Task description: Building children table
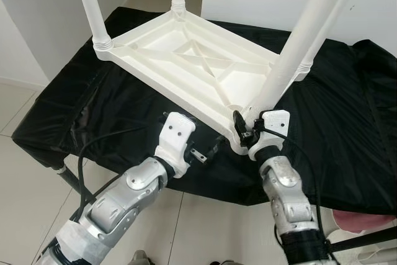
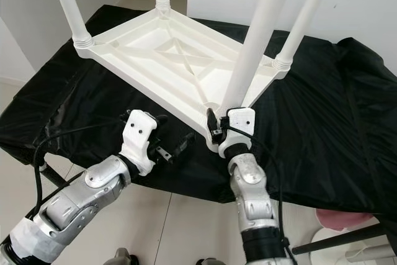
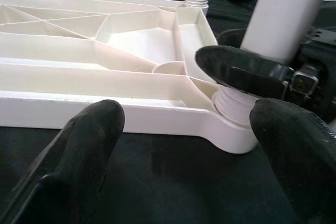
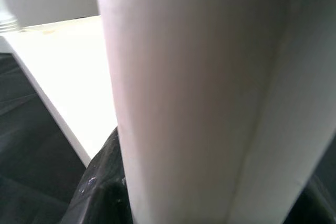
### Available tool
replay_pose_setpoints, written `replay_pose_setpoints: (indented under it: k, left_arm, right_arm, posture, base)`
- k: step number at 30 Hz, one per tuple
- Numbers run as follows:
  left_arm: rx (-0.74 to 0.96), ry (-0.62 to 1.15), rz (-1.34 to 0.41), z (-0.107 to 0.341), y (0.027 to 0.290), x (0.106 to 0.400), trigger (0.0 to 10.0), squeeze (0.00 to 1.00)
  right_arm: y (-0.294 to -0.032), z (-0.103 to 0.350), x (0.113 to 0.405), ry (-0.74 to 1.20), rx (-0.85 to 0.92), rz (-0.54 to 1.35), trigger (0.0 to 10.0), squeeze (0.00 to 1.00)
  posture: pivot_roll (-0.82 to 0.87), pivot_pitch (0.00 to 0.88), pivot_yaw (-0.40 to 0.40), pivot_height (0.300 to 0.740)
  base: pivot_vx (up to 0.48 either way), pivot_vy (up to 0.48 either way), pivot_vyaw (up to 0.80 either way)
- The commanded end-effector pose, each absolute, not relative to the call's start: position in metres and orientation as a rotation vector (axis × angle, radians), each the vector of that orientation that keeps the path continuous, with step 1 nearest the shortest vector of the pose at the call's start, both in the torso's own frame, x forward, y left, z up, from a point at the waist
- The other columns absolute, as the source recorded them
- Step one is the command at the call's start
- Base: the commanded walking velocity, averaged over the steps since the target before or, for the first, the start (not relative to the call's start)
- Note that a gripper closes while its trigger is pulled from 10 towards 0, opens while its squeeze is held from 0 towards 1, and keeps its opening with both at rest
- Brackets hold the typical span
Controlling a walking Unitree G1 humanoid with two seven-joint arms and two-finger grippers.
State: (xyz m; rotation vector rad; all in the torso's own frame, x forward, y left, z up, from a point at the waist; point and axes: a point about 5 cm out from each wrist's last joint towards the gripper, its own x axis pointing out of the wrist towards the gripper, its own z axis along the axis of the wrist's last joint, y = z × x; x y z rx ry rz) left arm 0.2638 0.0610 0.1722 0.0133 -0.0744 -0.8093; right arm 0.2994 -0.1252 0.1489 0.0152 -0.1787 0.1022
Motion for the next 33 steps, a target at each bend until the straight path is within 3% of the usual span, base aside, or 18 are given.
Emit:
replay_pose_setpoints:
  k: [1,5,12,13,20,21,23,24,33]
  left_arm:
    - [0.037,-0.072,-1.058,0.172,0.057,0.258,10.0,0.0]
    - [0.037,-0.073,-1.032,0.172,0.06,0.261,10.0,0.0]
    - [0.036,-0.074,-1.026,0.171,0.06,0.262,10.0,0.0]
    - [0.036,-0.073,-1.028,0.171,0.06,0.261,10.0,0.0]
    - [0.044,-0.065,-1.013,0.17,0.066,0.264,10.0,0.0]
    - [0.055,-0.063,-1.011,0.169,0.068,0.265,10.0,0.0]
    - [0.06,-0.062,-1.011,0.168,0.068,0.266,10.0,0.0]
    - [0.062,-0.061,-1.01,0.167,0.069,0.266,10.0,0.0]
    - [0.058,-0.063,-1.008,0.166,0.065,0.265,10.0,0.0]
  right_arm:
    - [-0.129,0.125,0.293,-0.063,0.041,-0.029,10.0,0.0]
    - [-0.128,0.125,0.293,-0.044,0.101,-0.142,10.0,0.0]
    - [-0.115,0.131,0.293,-0.065,0.117,-0.068,10.0,0.0]
    - [-0.116,0.133,0.291,-0.074,0.117,-0.054,10.0,1.0]
    - [-0.121,0.141,0.287,-0.137,0.114,0.019,10.0,1.0]
    - [-0.125,0.141,0.284,-0.142,0.093,0.128,10.0,0.05]
    - [-0.127,0.14,0.283,-0.14,0.084,0.166,10.0,0.05]
    - [-0.129,0.14,0.282,-0.143,0.072,0.206,10.0,0.0]
    - [-0.161,0.15,0.287,-0.177,-0.024,0.417,10.0,0.0]
  posture:
    - [0.03,0.126,-0.007,0.74]
    - [0.03,0.118,-0.01,0.74]
    - [0.04,0.111,-0.009,0.74]
    - [0.04,0.111,-0.009,0.74]
    - [0.03,0.109,-0.007,0.74]
    - [0.03,0.108,-0.008,0.74]
    - [0.03,0.108,-0.008,0.74]
    - [0.03,0.107,-0.009,0.74]
    - [0.03,0.106,-0.019,0.74]
  base:
    - [0.0,0.0,0.0]
    - [0.0,0.0,0.0]
    - [0.0,0.0,0.0]
    - [0.0,0.0,0.0]
    - [0.0,0.0,0.0]
    - [0.0,0.0,0.0]
    - [0.0,0.0,0.0]
    - [0.0,0.0,0.0]
    - [0.0,0.0,0.0]
